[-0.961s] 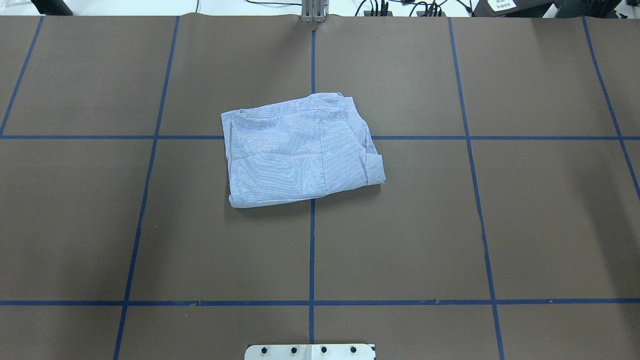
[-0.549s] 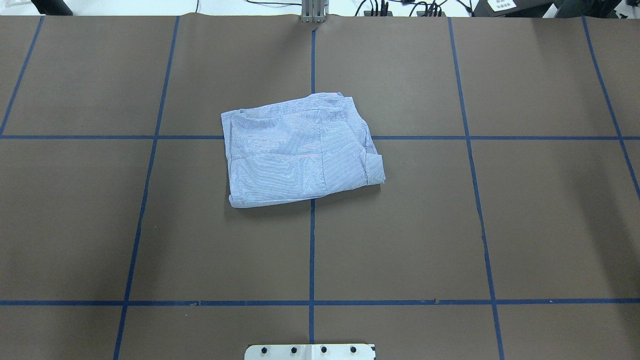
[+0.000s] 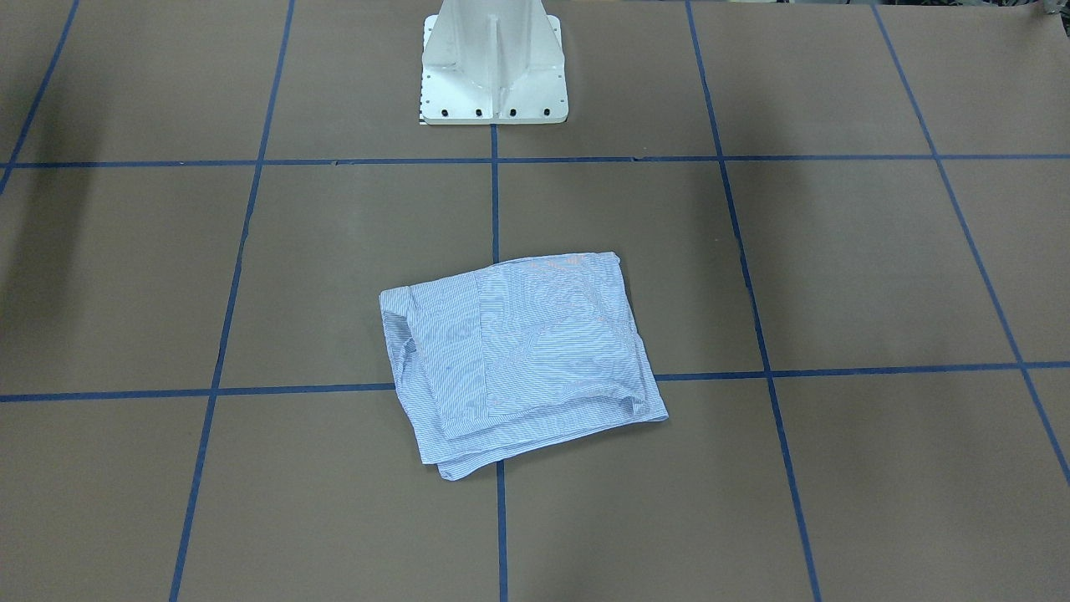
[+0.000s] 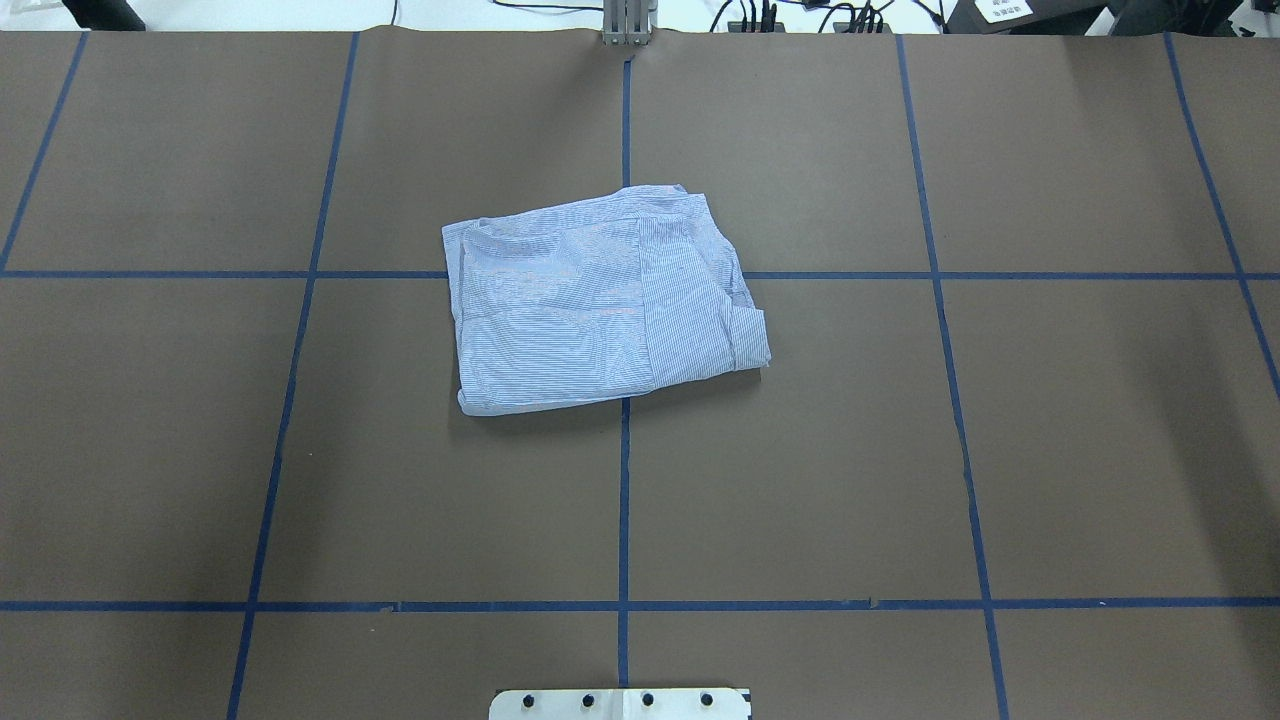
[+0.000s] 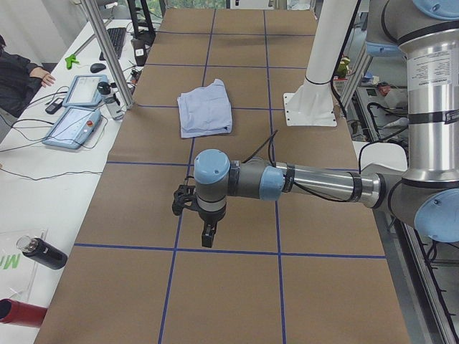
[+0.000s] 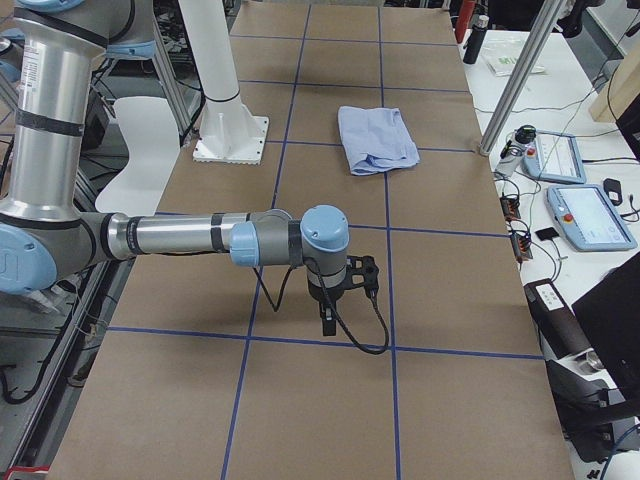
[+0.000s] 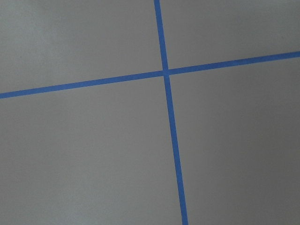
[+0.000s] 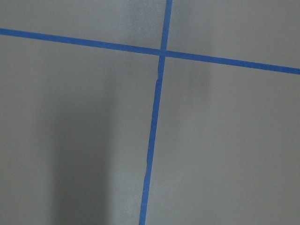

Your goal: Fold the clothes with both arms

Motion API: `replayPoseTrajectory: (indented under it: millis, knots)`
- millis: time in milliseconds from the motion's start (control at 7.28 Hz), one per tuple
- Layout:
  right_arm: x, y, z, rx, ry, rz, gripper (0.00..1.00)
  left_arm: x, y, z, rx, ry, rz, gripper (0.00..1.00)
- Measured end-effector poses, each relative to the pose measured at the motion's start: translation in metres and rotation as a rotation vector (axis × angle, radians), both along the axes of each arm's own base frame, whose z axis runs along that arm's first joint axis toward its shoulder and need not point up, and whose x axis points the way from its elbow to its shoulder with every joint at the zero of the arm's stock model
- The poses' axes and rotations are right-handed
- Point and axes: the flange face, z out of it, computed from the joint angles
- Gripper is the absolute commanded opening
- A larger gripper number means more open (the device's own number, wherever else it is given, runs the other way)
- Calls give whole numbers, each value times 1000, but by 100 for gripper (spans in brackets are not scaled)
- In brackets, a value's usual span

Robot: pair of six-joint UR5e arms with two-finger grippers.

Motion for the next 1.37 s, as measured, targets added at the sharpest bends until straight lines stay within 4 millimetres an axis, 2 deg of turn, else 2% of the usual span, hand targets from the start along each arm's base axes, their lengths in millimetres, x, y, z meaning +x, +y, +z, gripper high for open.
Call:
replayPoseTrajectory:
  millis: [412, 1373]
  knots:
    - [0, 0, 0, 0, 0, 0, 100, 0, 15, 15, -36, -1, -1, 100]
    - [0, 1, 1, -2, -2, 1, 100, 0, 20, 16, -42, 2, 0, 100]
